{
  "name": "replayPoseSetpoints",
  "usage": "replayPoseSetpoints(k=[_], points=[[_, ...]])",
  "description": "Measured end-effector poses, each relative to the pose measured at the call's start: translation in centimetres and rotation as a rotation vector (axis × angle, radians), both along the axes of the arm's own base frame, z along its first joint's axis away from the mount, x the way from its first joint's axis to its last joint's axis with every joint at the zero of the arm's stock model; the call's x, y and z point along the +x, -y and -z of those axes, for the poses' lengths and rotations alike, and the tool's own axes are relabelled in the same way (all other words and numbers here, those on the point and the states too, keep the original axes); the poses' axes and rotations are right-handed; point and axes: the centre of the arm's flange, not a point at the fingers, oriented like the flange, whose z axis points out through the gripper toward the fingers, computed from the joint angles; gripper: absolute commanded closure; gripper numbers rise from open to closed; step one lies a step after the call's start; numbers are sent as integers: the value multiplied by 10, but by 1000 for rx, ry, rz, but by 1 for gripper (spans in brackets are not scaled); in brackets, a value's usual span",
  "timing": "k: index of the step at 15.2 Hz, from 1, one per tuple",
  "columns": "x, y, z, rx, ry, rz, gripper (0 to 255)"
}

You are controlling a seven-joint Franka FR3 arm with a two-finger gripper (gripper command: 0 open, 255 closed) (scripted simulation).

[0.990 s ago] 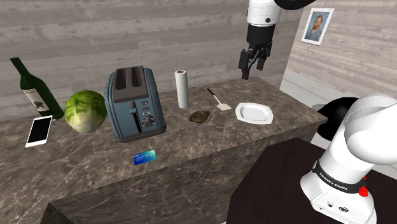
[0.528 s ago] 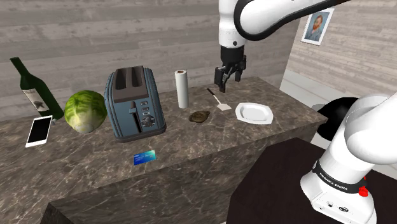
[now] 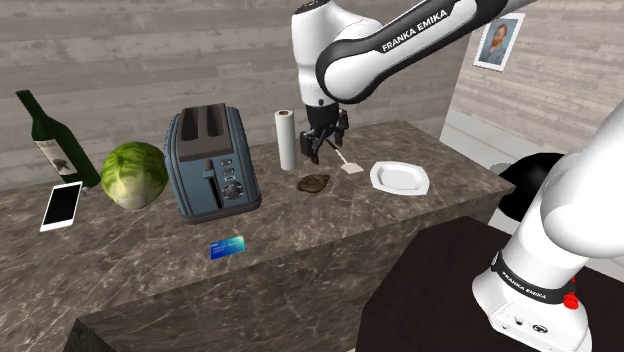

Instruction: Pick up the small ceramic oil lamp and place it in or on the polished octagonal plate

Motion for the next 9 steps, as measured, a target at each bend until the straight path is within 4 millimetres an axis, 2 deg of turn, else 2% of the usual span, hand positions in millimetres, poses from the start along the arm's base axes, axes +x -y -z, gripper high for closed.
replayPoseSetpoints(k=[9], points=[[82,-46,79,-62,-5,-6,0]])
